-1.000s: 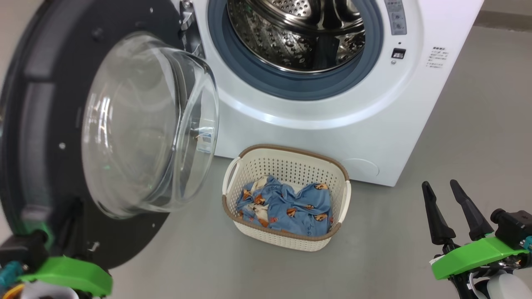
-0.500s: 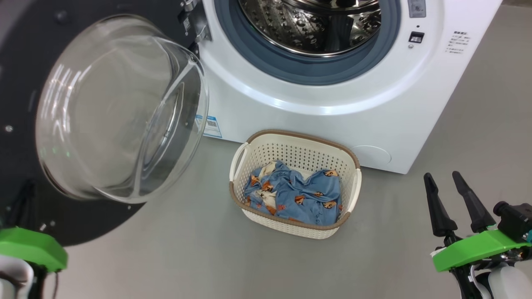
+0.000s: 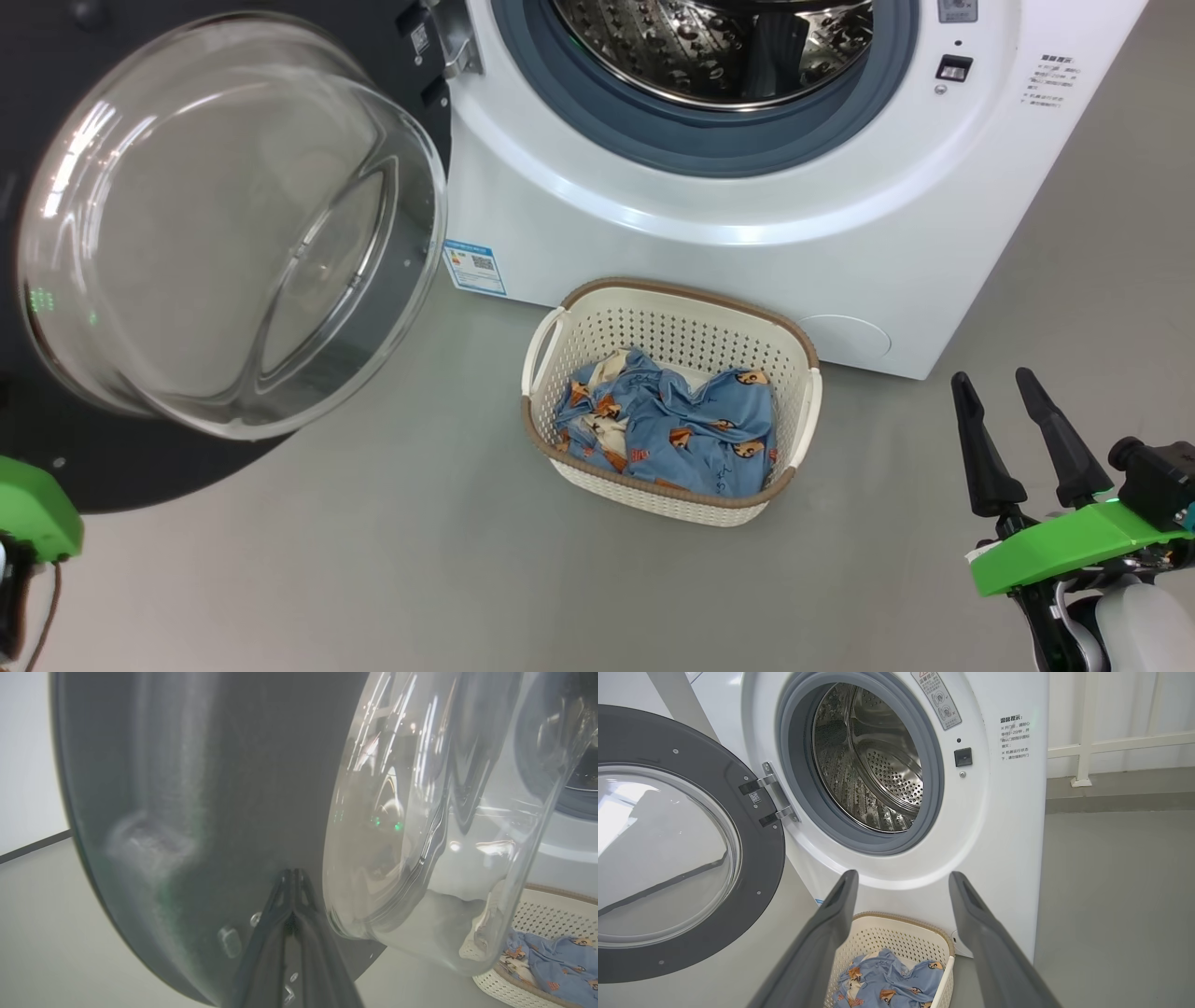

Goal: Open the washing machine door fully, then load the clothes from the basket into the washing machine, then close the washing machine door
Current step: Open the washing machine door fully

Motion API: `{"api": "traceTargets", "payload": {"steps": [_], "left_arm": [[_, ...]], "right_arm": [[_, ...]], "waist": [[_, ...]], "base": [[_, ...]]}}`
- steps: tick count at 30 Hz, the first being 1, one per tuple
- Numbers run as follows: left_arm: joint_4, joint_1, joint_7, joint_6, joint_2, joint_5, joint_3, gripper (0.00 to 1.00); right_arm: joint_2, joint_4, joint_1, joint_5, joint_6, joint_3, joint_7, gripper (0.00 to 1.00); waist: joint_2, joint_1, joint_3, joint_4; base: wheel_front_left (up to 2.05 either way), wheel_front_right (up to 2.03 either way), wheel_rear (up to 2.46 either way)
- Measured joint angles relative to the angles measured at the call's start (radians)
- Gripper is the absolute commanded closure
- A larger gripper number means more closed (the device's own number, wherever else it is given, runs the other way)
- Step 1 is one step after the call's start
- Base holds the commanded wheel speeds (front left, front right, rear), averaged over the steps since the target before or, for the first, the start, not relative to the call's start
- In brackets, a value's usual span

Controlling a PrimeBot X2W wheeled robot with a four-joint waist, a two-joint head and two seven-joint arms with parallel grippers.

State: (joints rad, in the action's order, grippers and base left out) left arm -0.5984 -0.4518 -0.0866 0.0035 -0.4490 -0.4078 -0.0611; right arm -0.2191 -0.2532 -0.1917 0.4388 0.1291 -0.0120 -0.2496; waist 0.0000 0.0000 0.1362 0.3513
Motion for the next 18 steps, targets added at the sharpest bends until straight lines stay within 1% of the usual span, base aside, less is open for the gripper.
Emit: {"api": "traceTargets", "payload": {"steps": [9, 18], "left_arm": [[-0.112, -0.062, -0.030, -0.012, -0.008, 0.007, -0.016, 1.00], [-0.164, -0.094, -0.056, -0.027, -0.008, 0.007, -0.034, 1.00]], "right_arm": [[-0.001, -0.005, 0.000, 0.001, 0.000, -0.004, 0.000, 0.00], [-0.001, -0.007, 0.000, 0.001, 0.000, -0.004, 0.000, 0.00]], "waist": [[0.0000, 0.0000, -0.011, -0.013], [0.0000, 0.0000, -0.020, -0.015]], "base": [[0.00, 0.00, 0.00], [0.00, 0.00, 0.00]]}}
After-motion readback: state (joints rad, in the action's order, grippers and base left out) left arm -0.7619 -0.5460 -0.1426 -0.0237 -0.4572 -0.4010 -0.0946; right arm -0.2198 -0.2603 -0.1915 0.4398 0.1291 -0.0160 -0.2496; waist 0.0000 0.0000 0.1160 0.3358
